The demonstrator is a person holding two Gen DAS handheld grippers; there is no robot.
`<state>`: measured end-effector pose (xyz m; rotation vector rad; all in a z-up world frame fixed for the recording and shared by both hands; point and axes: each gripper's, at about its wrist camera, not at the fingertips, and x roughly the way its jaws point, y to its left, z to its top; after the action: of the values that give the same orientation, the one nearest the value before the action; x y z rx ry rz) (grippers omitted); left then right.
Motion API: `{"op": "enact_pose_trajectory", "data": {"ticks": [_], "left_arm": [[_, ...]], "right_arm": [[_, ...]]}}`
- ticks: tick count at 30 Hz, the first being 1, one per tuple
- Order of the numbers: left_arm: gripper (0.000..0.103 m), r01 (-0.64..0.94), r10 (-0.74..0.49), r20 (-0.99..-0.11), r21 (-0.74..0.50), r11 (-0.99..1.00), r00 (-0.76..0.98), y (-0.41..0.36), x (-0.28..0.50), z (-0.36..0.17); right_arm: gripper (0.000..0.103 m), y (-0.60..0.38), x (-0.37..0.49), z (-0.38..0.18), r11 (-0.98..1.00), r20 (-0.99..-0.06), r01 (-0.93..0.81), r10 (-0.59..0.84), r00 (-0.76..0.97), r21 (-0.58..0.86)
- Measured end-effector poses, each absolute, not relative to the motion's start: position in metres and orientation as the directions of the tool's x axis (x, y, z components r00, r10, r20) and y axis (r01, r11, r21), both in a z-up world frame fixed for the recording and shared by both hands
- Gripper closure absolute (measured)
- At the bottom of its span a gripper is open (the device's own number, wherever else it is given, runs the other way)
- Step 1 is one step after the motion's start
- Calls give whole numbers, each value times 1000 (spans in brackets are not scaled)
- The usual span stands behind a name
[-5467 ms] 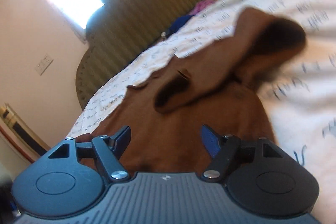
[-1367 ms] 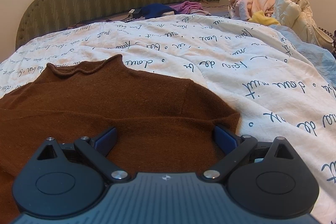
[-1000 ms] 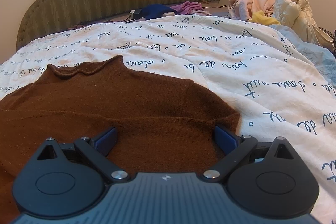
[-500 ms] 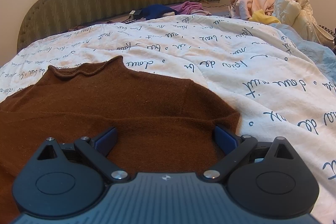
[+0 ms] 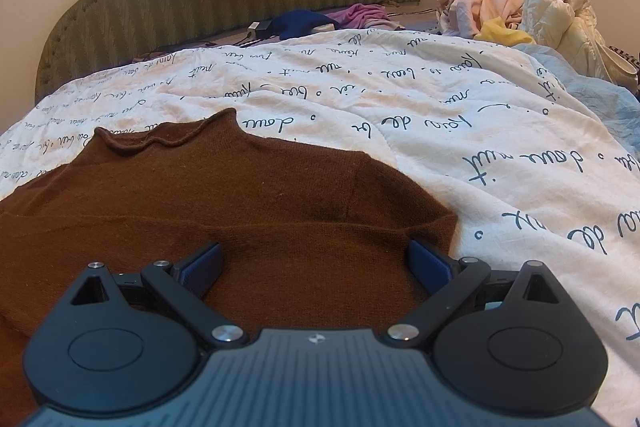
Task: Fold small clothes
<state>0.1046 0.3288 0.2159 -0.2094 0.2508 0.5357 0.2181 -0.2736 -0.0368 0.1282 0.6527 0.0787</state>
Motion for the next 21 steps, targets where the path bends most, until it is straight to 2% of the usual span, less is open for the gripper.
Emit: {"op": "enact_pose_trajectory", "data": {"ticks": [6,10,13,15,18,21], "left_arm": [[96,-533,451,-358,-174,828,817,317,104,171],[97,-426,364,-284,-202,882,887,276,103,172],[97,-228,191,-222,-155,961,956,201,115,169],[97,-66,25,-234,-171,983,972,148,125,154],[97,149,-219,-339,-220,964,915,68,144,110],[97,266,-370,-488,-271,925,791,8,159,54]], "right_arm": [[3,-272,217,-36,990,-601,-34,111,792,138],[3,-272,217,-37,990,-600,-33,110,792,138],[3,-272,217,-37,989,-600,-32,112,792,143],[3,-273,216,-37,988,-597,-31,116,794,151],[3,-276,215,-36,985,-592,-30,126,796,169],[3,-279,215,-36,981,-586,-30,139,798,193]]}}
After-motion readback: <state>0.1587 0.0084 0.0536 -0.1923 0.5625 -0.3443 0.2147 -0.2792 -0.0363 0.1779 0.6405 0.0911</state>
